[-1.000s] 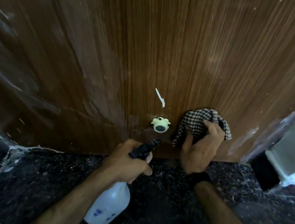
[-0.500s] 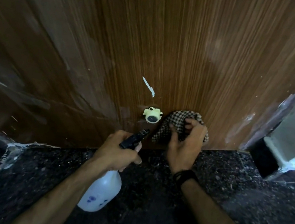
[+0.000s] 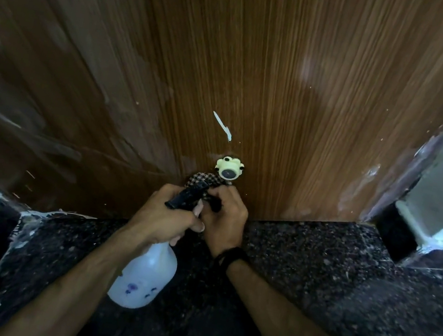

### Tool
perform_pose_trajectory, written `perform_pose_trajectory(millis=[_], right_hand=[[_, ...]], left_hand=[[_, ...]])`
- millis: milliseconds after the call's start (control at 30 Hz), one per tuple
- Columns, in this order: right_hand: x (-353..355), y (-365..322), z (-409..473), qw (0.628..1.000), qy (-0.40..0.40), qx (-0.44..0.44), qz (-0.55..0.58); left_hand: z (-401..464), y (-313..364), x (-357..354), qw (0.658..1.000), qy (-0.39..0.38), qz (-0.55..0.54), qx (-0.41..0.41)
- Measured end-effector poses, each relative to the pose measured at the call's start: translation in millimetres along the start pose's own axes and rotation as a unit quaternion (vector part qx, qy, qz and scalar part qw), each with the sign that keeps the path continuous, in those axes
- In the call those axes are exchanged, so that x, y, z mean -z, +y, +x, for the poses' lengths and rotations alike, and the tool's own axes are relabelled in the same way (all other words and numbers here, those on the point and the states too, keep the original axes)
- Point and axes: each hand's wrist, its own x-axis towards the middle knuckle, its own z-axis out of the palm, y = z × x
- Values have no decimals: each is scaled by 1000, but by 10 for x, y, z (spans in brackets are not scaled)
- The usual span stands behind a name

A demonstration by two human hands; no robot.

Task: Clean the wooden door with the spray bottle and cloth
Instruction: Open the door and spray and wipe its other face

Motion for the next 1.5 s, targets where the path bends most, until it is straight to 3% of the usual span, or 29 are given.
perform_pose_trajectory(millis=[100,200,267,533,667,767,833,1000,1100,1200,1400,1500], right_hand=[[38,97,-40,992,110,-60,-21],[223,247,-67,956,253,-144,-37],[286,293,-41,944,286,-163,-36],[67,-81,-15,988,138,-68,12],[155,-166,-112,976,197,-87,31],[332,-159,-12,943,299,-131,60],[467,-225,138,938,330,-81,64],[464,-566,416,981,139,118,-71],[295,-570,396,956,55,211,-198],[206,-553,376,932,19,277,-234],[78,-743,506,969,150,166,-110],[13,-776,461,974,167,132,-77]], left_hand=[[-20,5,40,1000,4,2,-5],[-37,-41,58,1000,-6,5,-6],[-36,-71,54,1000,-9,5,-7],[0,-21,73,999,19,-33,-13],[-13,-53,217,998,39,-49,-23],[-16,-101,301,997,34,-62,-23],[-20,-117,330,998,25,-60,-20],[3,-156,381,997,40,-61,-20],[-15,-182,416,996,44,-70,-17],[-41,-205,458,996,43,-77,-13],[-61,-368,575,996,52,-73,3],[-79,-435,561,994,74,-77,17]])
